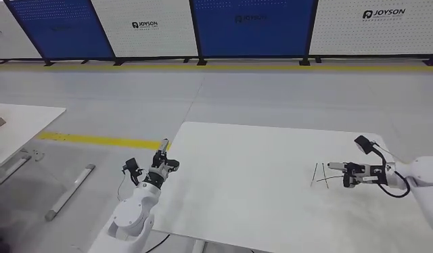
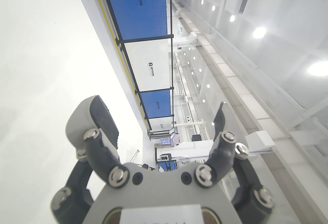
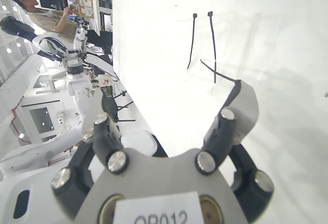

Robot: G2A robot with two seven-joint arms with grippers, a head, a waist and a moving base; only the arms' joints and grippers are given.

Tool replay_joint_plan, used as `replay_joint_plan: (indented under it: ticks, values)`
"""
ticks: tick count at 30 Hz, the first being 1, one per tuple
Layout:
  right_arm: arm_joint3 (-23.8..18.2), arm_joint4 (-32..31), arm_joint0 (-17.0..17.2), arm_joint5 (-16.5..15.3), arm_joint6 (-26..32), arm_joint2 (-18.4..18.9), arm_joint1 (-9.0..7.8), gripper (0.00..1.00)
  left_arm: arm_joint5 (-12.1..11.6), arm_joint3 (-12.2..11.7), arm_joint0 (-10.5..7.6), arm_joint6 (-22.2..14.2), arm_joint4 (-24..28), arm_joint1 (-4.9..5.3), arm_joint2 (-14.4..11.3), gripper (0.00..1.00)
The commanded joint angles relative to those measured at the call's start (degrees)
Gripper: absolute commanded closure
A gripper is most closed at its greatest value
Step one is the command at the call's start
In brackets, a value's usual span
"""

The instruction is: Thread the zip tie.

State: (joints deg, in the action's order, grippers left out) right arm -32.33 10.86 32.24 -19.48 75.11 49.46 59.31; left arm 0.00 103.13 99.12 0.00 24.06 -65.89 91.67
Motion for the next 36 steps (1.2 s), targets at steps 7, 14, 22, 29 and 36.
replay_joint_plan:
  ticks: [7,14,22,29,36]
  values:
    - [-3.4,-3.5,2.0,5.4,-8.5,0.4,-0.49,0.0,0.0,0.0,0.0,0.0,0.0,0.0,0.0,0.0]
    - [-7.7,-4.5,5.4,9.0,-12.7,3.2,-2.03,0.0,0.0,0.0,0.0,0.0,0.0,0.0,0.0,0.0]
    - [-11.8,-5.4,7.4,11.2,-12.3,5.0,-3.05,0.0,0.0,0.0,0.0,0.0,0.0,0.0,0.0,0.0]
    - [-11.8,-5.4,7.4,11.2,-12.3,5.0,-3.05,0.0,0.0,0.0,0.0,0.0,0.0,0.0,0.0,0.0]
    - [-13.6,-7.4,8.3,13.4,-14.7,4.6,-2.95,0.0,0.0,0.0,0.0,0.0,0.0,0.0,0.0,0.0]
